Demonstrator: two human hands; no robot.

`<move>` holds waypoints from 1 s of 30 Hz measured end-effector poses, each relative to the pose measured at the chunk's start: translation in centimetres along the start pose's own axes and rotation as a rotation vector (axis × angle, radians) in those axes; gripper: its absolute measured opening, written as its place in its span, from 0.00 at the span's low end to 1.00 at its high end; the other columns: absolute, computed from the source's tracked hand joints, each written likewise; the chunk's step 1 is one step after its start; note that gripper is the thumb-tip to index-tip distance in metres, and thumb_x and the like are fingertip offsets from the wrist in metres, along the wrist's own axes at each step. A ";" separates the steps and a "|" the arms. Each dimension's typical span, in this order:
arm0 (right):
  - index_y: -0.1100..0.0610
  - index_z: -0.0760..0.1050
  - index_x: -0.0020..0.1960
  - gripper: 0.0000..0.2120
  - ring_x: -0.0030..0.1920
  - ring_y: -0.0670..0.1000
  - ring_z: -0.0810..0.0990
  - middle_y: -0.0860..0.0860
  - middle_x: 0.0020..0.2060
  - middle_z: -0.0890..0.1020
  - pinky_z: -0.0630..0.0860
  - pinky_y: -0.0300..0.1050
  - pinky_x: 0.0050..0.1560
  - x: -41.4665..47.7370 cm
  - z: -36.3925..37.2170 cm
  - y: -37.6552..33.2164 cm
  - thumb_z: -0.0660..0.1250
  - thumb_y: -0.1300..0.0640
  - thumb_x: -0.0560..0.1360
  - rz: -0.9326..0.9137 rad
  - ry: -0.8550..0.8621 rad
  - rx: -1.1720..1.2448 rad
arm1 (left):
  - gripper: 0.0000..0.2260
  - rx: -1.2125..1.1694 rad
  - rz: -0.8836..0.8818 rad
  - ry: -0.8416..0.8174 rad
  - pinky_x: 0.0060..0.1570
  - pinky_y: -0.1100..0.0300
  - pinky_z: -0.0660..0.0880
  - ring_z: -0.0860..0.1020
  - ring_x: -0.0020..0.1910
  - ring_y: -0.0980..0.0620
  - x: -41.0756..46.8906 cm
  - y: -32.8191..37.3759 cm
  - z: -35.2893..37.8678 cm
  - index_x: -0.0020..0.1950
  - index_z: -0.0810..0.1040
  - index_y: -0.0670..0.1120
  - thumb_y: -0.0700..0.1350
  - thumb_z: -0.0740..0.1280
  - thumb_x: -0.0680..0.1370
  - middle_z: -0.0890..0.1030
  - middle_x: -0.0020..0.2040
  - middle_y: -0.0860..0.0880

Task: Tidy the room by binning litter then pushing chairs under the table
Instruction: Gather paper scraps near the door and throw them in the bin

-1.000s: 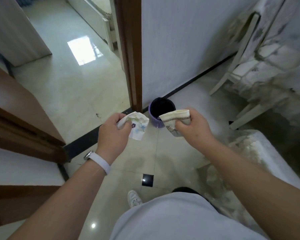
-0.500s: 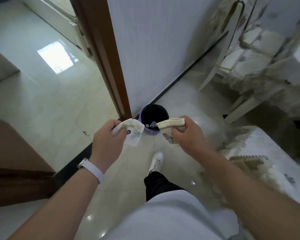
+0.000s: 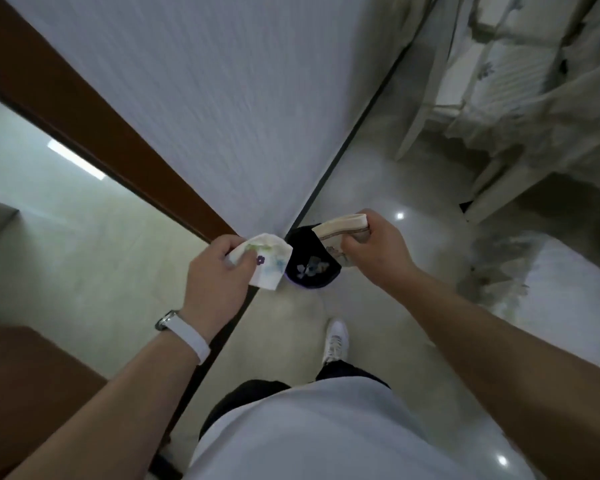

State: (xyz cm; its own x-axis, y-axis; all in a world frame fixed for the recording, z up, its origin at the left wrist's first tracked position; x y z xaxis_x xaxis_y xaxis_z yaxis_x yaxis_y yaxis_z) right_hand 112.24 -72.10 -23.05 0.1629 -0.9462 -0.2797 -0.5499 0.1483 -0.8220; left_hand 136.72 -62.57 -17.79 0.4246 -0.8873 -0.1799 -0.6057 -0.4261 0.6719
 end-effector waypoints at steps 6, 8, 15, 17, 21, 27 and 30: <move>0.51 0.74 0.48 0.04 0.39 0.46 0.77 0.46 0.38 0.79 0.71 0.40 0.37 2.8 0.5 1.4 0.66 0.58 0.73 0.095 0.073 0.040 | 0.04 -0.027 0.070 -0.106 0.30 0.72 0.67 0.75 0.37 0.64 5.9 1.3 1.3 0.43 0.77 0.51 0.45 0.68 0.78 0.79 0.38 0.55; 0.51 0.74 0.47 0.04 0.38 0.45 0.76 0.46 0.38 0.79 0.70 0.40 0.36 3.6 1.1 1.7 0.66 0.58 0.72 0.120 0.102 0.058 | 0.05 -0.043 0.088 -0.145 0.31 0.73 0.67 0.75 0.36 0.65 7.8 1.1 2.0 0.42 0.77 0.53 0.44 0.68 0.78 0.79 0.38 0.56; 0.45 0.71 0.43 0.07 0.34 0.37 0.75 0.43 0.35 0.78 0.68 0.32 0.33 6.2 5.1 1.9 0.66 0.58 0.73 0.251 0.174 0.097 | 0.01 -0.008 0.154 -0.344 0.33 0.68 0.68 0.76 0.38 0.60 14.8 -1.3 6.2 0.46 0.78 0.52 0.46 0.68 0.78 0.79 0.39 0.57; 0.45 0.71 0.43 0.08 0.34 0.37 0.75 0.43 0.35 0.78 0.68 0.30 0.32 6.9 6.7 2.3 0.65 0.58 0.73 0.287 0.197 0.110 | 0.01 -0.008 0.140 -0.391 0.34 0.63 0.69 0.76 0.38 0.59 16.7 -2.8 7.7 0.47 0.79 0.51 0.46 0.67 0.78 0.79 0.39 0.56; 0.48 0.73 0.46 0.06 0.35 0.37 0.76 0.42 0.36 0.78 0.68 0.29 0.32 9.0 10.2 5.8 0.65 0.58 0.72 0.371 0.203 0.138 | 0.02 0.028 0.126 -0.458 0.37 0.58 0.74 0.77 0.40 0.57 20.1 -6.3 11.8 0.48 0.79 0.48 0.45 0.67 0.78 0.80 0.40 0.53; 0.48 0.71 0.46 0.05 0.36 0.40 0.75 0.43 0.36 0.77 0.67 0.30 0.31 12.4 14.5 15.0 0.66 0.56 0.73 0.474 0.179 0.096 | 0.03 0.055 0.002 -0.507 0.38 0.57 0.73 0.78 0.40 0.53 22.5 -13.1 19.7 0.44 0.79 0.51 0.43 0.67 0.77 0.80 0.39 0.53; 0.48 0.71 0.46 0.05 0.38 0.39 0.75 0.43 0.38 0.78 0.67 0.33 0.33 14.7 17.0 20.3 0.66 0.53 0.73 0.481 0.159 0.067 | 0.05 0.055 -0.047 -0.499 0.36 0.60 0.71 0.77 0.38 0.56 24.4 -16.7 24.1 0.43 0.78 0.52 0.43 0.67 0.77 0.80 0.38 0.52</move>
State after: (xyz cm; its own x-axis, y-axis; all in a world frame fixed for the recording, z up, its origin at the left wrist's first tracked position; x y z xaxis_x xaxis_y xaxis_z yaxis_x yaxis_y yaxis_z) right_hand 117.39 -78.09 -52.28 -0.2259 -0.7974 -0.5596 -0.4768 0.5915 -0.6502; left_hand 140.94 -81.34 -50.72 0.0870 -0.8374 -0.5397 -0.6343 -0.4643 0.6182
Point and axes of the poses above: each hand's wrist, its own x-axis towards the middle knuckle, its own z-axis out of the palm, y = z × x, the point moved 9 cm from there along x, towards the middle knuckle
